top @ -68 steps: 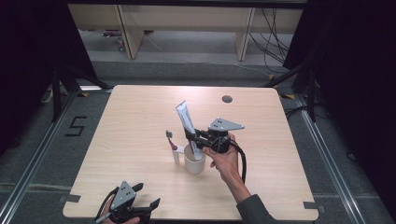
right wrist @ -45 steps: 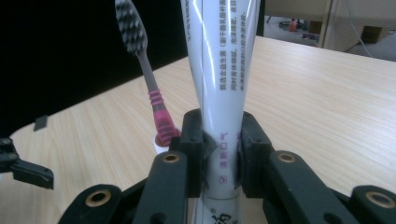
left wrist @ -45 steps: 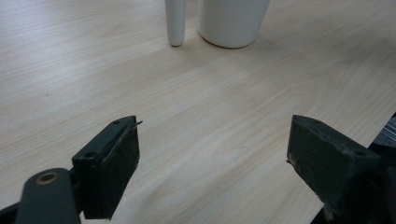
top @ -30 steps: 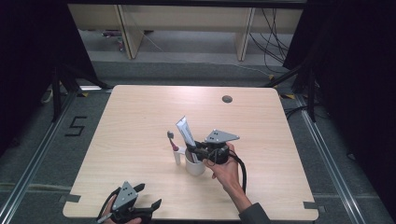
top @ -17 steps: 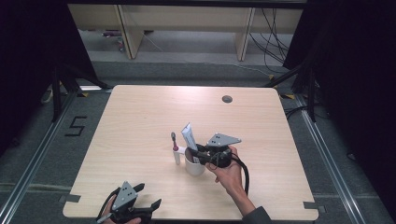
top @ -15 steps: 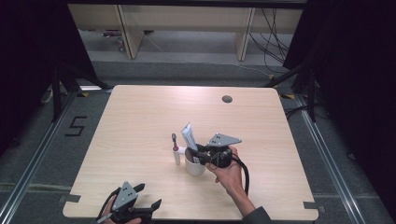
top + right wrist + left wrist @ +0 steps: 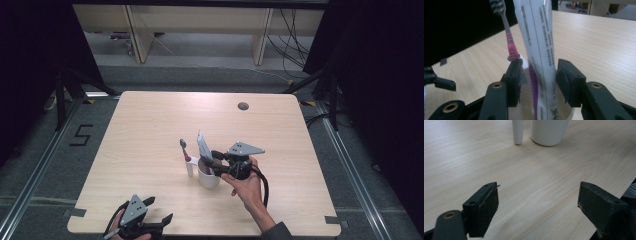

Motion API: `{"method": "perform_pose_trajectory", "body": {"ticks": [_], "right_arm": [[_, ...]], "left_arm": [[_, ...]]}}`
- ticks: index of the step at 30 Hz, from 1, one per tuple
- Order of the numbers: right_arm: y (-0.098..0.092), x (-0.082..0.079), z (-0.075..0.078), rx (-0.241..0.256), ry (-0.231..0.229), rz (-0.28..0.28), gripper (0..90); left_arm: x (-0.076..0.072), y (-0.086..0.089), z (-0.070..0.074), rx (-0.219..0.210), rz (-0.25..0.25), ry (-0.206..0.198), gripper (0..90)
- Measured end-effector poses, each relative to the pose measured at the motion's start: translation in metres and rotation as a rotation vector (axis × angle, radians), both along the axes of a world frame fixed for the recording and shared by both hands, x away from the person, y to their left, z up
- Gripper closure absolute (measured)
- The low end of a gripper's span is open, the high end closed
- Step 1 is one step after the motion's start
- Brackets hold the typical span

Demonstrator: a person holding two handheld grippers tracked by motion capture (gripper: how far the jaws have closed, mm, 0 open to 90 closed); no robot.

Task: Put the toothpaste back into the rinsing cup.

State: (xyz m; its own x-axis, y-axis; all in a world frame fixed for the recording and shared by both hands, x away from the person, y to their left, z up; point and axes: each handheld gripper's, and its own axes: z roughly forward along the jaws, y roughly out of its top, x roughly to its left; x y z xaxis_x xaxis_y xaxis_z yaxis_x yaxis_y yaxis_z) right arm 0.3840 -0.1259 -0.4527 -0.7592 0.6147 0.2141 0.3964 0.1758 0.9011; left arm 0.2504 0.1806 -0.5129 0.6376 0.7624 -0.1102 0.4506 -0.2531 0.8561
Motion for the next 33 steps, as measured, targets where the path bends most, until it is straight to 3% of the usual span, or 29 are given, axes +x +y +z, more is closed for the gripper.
{"method": "perform_pose_trajectory", "body": {"ticks": [1, 6, 13, 16, 18, 19, 21, 22, 29, 30, 33], "right_arm": [[-0.001, 0.000, 0.001, -0.001, -0.019, -0.004, 56.0], [-0.007, -0.001, 0.004, 0.006, -0.001, -0.014, 53.0], [-0.019, -0.004, 0.010, 0.039, -0.020, -0.029, 51.0], [-0.023, -0.006, 0.014, 0.041, -0.003, -0.036, 50.2], [-0.026, -0.006, 0.014, 0.045, -0.016, -0.036, 49.9], [-0.028, -0.006, 0.015, 0.021, -0.030, -0.037, 49.6], [-0.028, -0.007, 0.015, 0.042, 0.004, -0.040, 49.5], [-0.029, -0.005, 0.014, 0.034, -0.011, -0.028, 49.5], [-0.030, -0.007, 0.015, 0.043, 0.015, -0.048, 47.3], [-0.031, -0.006, 0.015, 0.033, -0.002, -0.041, 46.7], [-0.033, -0.006, 0.015, 0.031, 0.004, -0.042, 44.2]], "left_arm": [[0.000, 0.000, 0.000, 0.003, -0.002, 0.000, 16.5], [0.000, 0.000, 0.000, -0.003, 0.005, -0.003, 16.5], [0.000, 0.000, 0.000, -0.004, 0.007, -0.004, 16.5], [0.000, 0.001, 0.000, 0.002, 0.001, -0.004, 16.5], [0.000, 0.000, 0.000, -0.002, 0.008, -0.005, 16.4], [0.000, 0.001, 0.000, 0.000, 0.006, -0.004, 16.5], [0.000, 0.001, 0.000, -0.003, 0.004, -0.004, 16.5], [0.000, 0.001, 0.000, -0.003, 0.002, -0.003, 16.5], [0.000, 0.001, 0.000, -0.002, 0.007, -0.003, 16.4], [0.000, 0.002, 0.001, 0.008, 0.003, -0.002, 16.4], [-0.001, 0.002, 0.001, 0.007, 0.005, -0.001, 16.3]]}}
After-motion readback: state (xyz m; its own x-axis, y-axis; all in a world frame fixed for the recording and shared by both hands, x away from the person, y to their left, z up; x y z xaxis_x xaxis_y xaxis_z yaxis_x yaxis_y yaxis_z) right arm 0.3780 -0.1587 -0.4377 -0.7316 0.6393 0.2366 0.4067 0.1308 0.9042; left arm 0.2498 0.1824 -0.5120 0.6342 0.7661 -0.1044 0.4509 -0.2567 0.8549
